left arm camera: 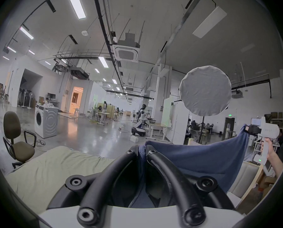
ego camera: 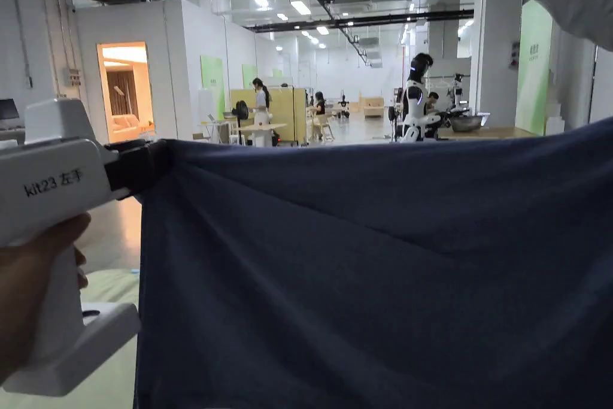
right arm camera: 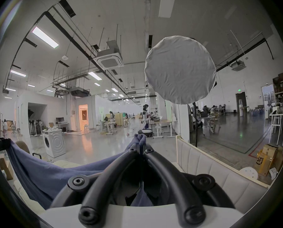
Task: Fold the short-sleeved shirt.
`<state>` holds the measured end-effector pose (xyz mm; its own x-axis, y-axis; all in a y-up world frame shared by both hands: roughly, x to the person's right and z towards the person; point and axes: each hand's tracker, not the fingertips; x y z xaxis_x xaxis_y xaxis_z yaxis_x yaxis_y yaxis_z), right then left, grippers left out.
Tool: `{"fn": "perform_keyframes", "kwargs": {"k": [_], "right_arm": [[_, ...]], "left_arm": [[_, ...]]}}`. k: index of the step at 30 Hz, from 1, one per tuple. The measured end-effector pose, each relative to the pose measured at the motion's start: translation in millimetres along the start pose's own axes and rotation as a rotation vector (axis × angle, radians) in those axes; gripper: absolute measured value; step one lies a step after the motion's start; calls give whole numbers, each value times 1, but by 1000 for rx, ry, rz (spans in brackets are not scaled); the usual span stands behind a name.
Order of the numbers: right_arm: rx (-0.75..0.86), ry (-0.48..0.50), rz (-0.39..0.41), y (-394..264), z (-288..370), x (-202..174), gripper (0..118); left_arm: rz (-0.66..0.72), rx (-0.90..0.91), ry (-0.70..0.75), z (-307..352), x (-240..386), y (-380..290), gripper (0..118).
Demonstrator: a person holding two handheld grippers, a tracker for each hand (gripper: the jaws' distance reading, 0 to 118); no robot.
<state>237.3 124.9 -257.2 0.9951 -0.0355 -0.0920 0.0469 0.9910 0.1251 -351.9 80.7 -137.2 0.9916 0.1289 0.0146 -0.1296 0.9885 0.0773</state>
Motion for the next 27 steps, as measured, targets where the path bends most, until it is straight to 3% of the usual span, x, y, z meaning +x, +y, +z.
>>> {"fn": "perform_keyframes", "kwargs": {"k": [3, 9, 13, 19, 23, 25, 27], "right_arm": [[38, -17, 64, 5, 2, -5, 2], [43, -23, 87, 9, -2, -12, 2], [31, -22, 88, 7, -14, -13, 2], [21, -23, 13, -7, -41, -7, 2], [23, -34, 30, -23, -71, -11, 2], [71, -68, 91, -31, -84, -21, 2], [52, -62, 68, -42, -103, -28, 2]], "left_arm": [[-8, 6, 0, -4, 2, 1, 7], [4, 8, -8, -15, 1, 1, 7], [18, -1, -13, -28, -3, -6, 7], [55, -23, -12, -55, -13, -19, 7], [45, -9, -12, -79, -18, -32, 7], [22, -11, 4, -98, -20, -39, 7], [13, -21, 21, -118, -20, -46, 7]]}}
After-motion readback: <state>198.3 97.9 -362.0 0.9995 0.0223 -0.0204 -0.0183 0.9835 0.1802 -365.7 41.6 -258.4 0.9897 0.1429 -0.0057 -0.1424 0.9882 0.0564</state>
